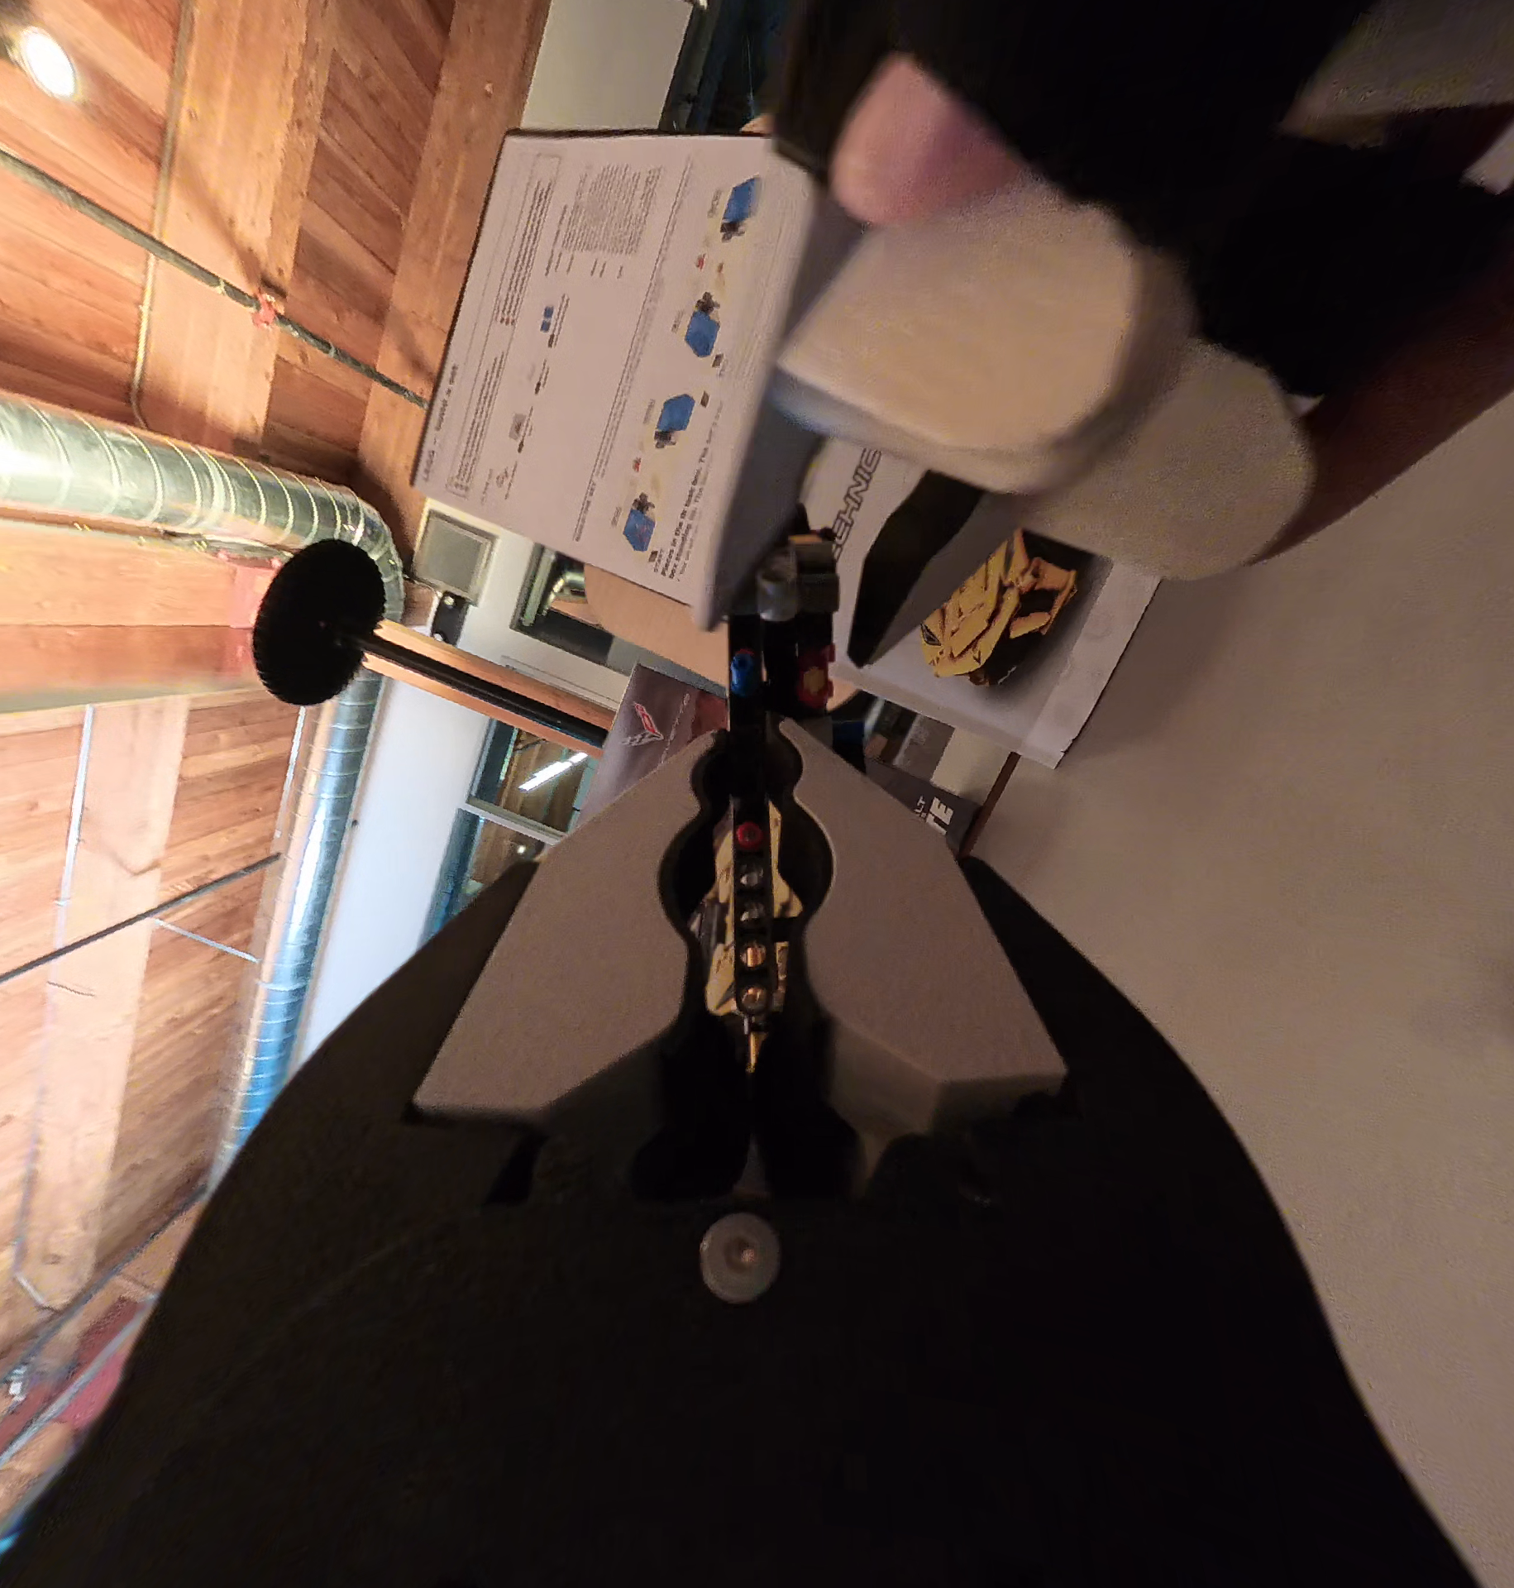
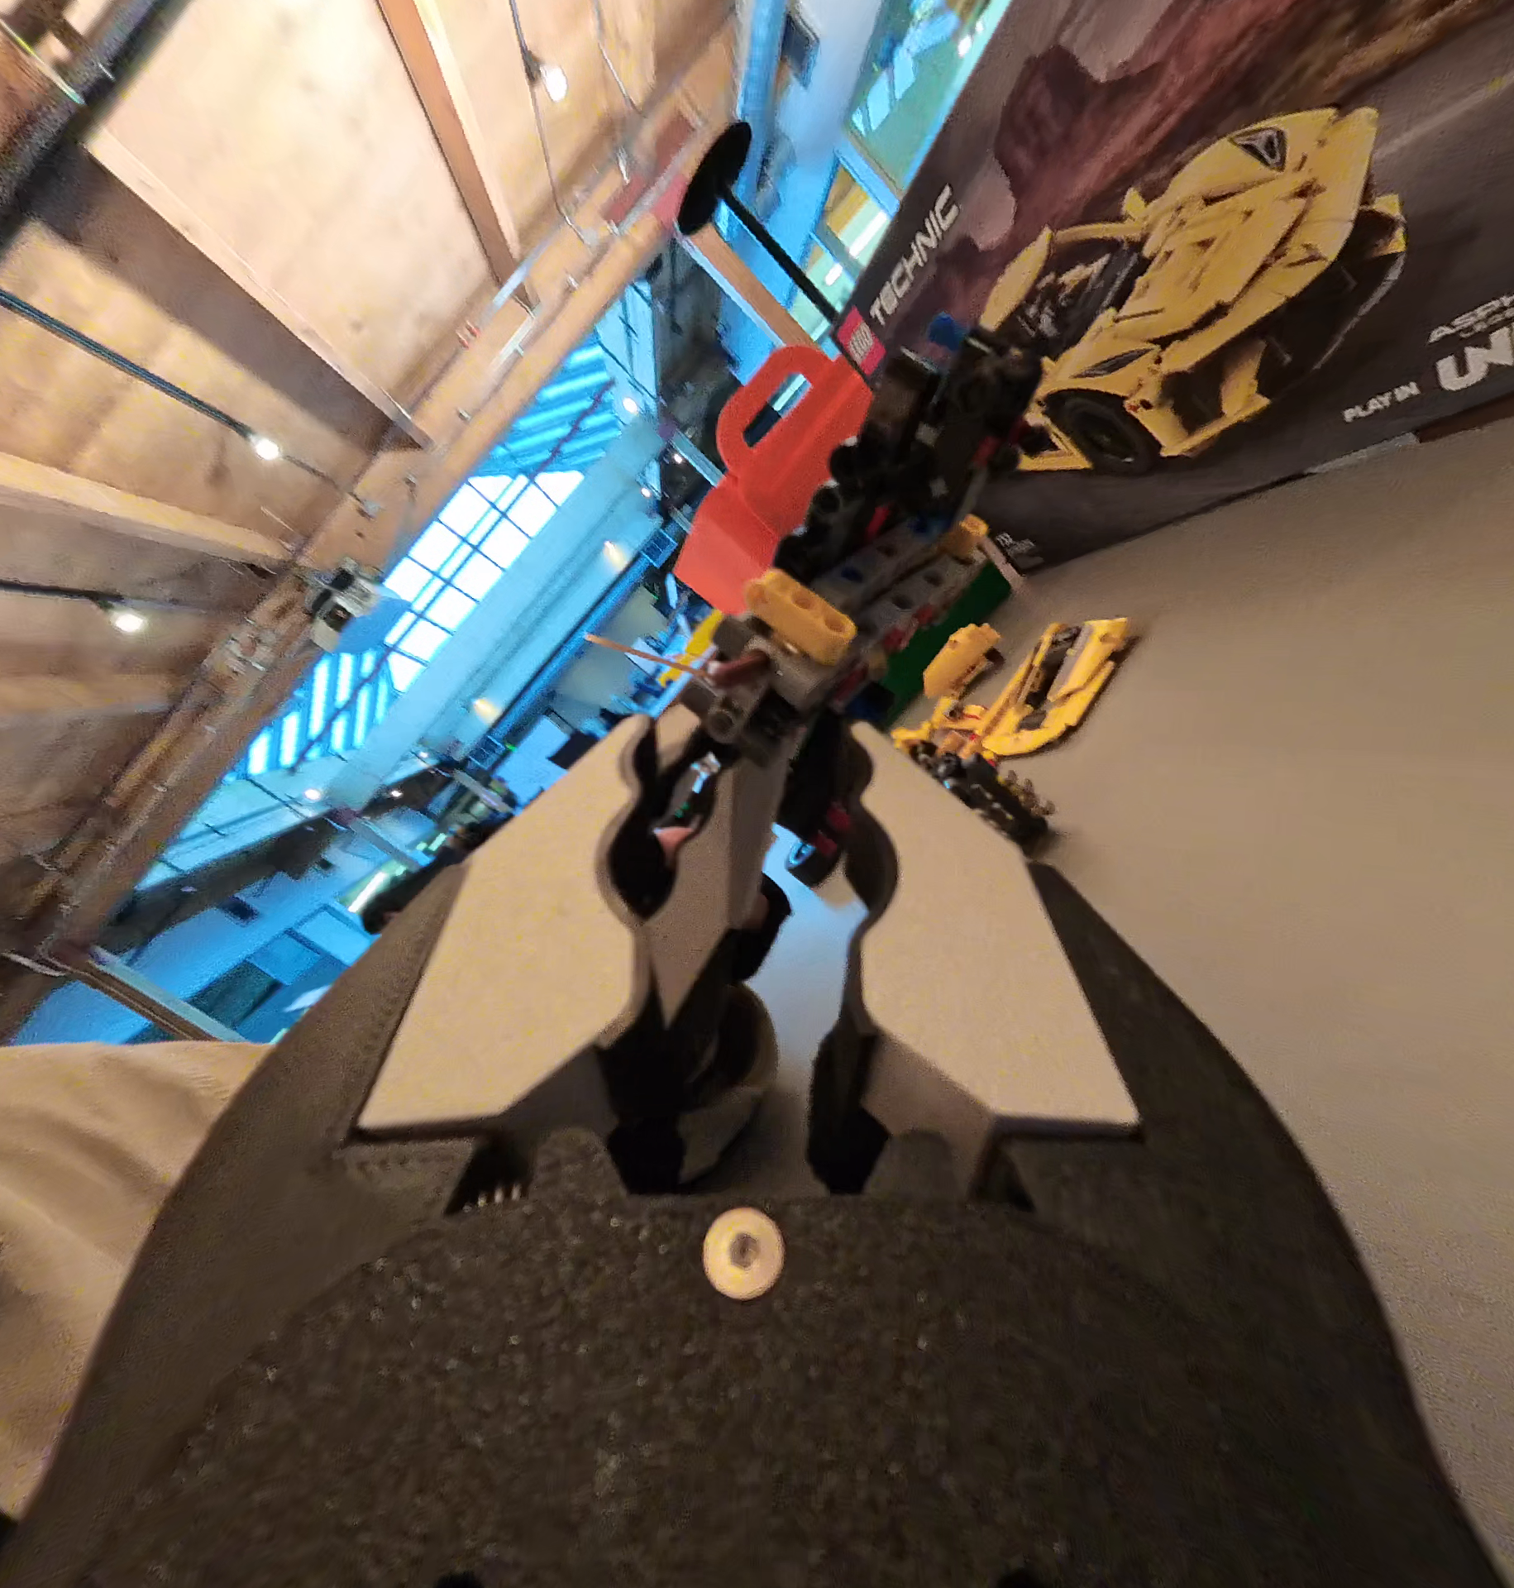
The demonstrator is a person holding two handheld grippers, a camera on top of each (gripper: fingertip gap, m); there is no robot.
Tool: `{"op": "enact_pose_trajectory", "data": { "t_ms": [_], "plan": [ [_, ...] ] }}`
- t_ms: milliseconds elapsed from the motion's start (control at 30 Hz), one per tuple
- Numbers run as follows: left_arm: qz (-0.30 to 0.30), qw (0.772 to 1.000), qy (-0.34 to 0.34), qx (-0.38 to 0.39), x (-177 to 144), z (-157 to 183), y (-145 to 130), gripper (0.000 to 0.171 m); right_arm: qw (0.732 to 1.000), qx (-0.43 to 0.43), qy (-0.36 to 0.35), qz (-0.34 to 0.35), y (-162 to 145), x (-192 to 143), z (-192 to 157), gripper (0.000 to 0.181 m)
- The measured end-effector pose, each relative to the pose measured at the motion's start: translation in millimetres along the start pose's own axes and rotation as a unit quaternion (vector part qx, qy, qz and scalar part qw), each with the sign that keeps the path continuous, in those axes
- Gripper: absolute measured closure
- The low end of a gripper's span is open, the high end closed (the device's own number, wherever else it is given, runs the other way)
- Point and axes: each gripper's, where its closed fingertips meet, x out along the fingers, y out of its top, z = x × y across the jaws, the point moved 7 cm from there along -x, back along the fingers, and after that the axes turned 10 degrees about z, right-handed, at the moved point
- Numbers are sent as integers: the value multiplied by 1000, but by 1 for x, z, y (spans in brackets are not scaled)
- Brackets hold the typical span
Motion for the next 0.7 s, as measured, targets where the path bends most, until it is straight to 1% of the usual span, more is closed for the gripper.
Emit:
{"op": "enact_pose_trajectory", "data": {
  "t_ms": [33, 100, 133, 167, 233, 333, 367, 400, 433, 467, 500, 533, 567, 600, 667, 700],
  "plan": [
    [-1, 1000, 0, 10, 1, 4, 1, 165, 1000, 9, 8, 8, 1, -1, 0, 133],
    [7, 999, 6, 34, 2, 10, 5, 165, 1000, 26, 4, 9, 2, -4, 3, 132],
    [14, 999, 16, 49, 2, 12, 8, 165, 1000, 28, -1, 14, 4, -6, 4, 137],
    [20, 998, 28, 58, 2, 13, 11, 164, 999, 29, -4, 15, 6, -9, 6, 147],
    [21, 998, 28, 55, 2, 18, 16, 165, 1000, 22, -8, 2, 8, -13, 8, 150],
    [45, 999, -22, 0, 0, 27, 21, 157, 999, -28, -25, -6, 16, -20, 14, 152],
    [56, 997, -42, -30, -3, 28, 23, 149, 999, -39, -22, -8, 22, -23, 15, 152],
    [69, 992, -68, -76, -7, 28, 25, 140, 999, -47, -17, -11, 28, -26, 16, 152],
    [84, 982, -94, -140, -12, 25, 27, 134, 998, -56, -9, -15, 33, -30, 17, 153],
    [93, 965, -118, -215, -16, 20, 26, 128, 998, -63, -1, -27, 37, -34, 18, 153],
    [90, 941, -136, -295, -17, 13, 21, 128, 997, -64, 9, -35, 39, -38, 19, 158],
    [77, 909, -154, -379, -15, 6, 12, 124, 998, -56, 19, -38, 41, -41, 19, 158],
    [60, 869, -171, -461, -10, 1, 2, 120, 998, -51, 23, -34, 43, -43, 20, 158],
    [49, 822, -191, -534, -6, -2, -8, 115, 998, -45, 30, -31, 44, -43, 19, 158],
    [41, 723, -225, -652, 2, -1, -23, 108, 998, -19, 63, -19, 46, -42, 14, 158],
    [49, 669, -247, -699, 4, 1, -27, 105, 996, -2, 84, -18, 45, -40, 11, 158]
  ]
}}
